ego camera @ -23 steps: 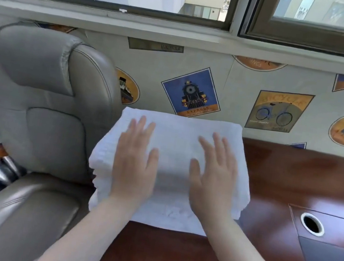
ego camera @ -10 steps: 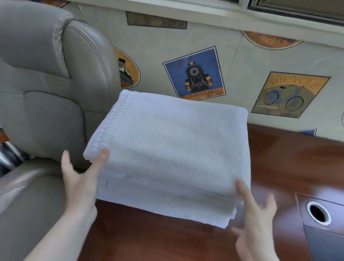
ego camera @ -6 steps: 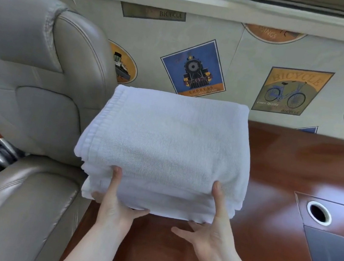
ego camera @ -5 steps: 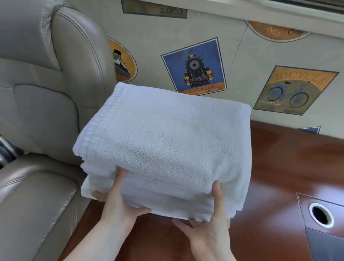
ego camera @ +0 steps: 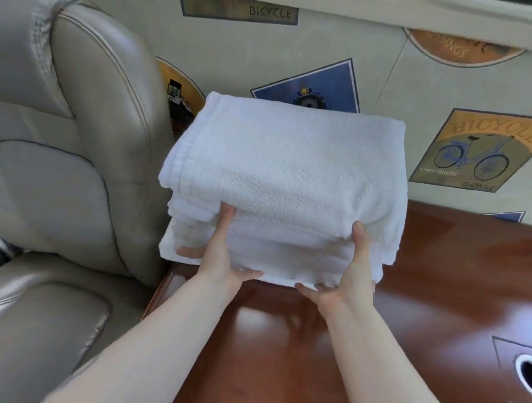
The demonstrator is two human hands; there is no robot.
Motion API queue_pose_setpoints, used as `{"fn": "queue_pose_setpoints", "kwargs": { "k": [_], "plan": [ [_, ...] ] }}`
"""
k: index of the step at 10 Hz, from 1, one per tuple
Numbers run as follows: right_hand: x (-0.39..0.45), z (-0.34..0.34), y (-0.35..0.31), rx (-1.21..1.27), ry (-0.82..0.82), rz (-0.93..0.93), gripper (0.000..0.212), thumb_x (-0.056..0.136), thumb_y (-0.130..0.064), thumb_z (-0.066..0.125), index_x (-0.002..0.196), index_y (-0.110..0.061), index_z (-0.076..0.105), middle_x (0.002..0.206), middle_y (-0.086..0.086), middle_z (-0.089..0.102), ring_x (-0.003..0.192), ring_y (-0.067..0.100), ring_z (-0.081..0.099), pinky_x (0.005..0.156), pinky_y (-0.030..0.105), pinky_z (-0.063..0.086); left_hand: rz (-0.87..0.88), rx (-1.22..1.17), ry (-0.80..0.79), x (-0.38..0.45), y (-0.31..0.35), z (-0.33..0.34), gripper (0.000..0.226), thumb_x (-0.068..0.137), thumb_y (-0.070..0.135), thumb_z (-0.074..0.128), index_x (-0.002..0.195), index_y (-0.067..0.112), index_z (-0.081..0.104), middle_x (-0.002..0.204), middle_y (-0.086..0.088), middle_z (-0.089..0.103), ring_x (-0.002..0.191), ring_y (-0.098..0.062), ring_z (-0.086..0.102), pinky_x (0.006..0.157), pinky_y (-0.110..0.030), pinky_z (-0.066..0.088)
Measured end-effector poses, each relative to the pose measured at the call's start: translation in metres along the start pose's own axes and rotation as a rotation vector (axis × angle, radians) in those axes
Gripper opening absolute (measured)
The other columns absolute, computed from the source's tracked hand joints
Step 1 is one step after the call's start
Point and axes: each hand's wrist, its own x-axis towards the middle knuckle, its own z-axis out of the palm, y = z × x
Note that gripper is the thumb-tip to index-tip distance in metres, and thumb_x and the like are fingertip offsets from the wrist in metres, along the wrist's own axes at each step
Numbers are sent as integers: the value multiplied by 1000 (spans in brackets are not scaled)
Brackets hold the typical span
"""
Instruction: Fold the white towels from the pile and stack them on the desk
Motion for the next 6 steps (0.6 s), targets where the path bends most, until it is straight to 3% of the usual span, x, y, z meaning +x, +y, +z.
{"fn": "queue_pose_setpoints", "kwargs": {
  "k": [2,3,4,5,6],
  "plan": [
    [23,31,-15,-14,11,9,129,52,-63,86,153,-32,13,157,6,23,137,43,32,95,71,41,12,60,-40,22,18,28,112,32,74,83,127,28,43,146,-3,36,122,-36,45,90,-69,42],
    [20,26,-18,-59,-18,13,134,49,-69,85,154,-32,12,158,7,22,139,43,31,97,71,39,0,103,-26,16,21,27,113,34,76,82,127,28,38,149,-3,31,134,-41,34,91,-73,40],
    [10,8,-20,-214,-128,17,124,57,-68,82,154,-28,15,154,9,27,134,38,42,99,66,42,-99,154,-31,8,25,17,125,45,71,84,147,31,24,151,-10,30,136,-41,36,87,-73,43],
    [-10,-15,-13,-582,-217,-88,94,82,-46,73,154,-24,17,153,5,33,127,28,49,104,51,42,-225,428,-165,-20,11,2,97,75,51,78,151,25,23,157,-14,19,141,-37,31,89,-73,41],
    [-38,-39,1,-866,-234,-309,69,89,-35,65,149,-24,31,136,5,49,119,23,50,99,32,40,-215,889,-148,-66,-12,-12,90,85,39,72,153,26,14,158,-9,21,140,-34,30,94,-69,40]
  ]
}}
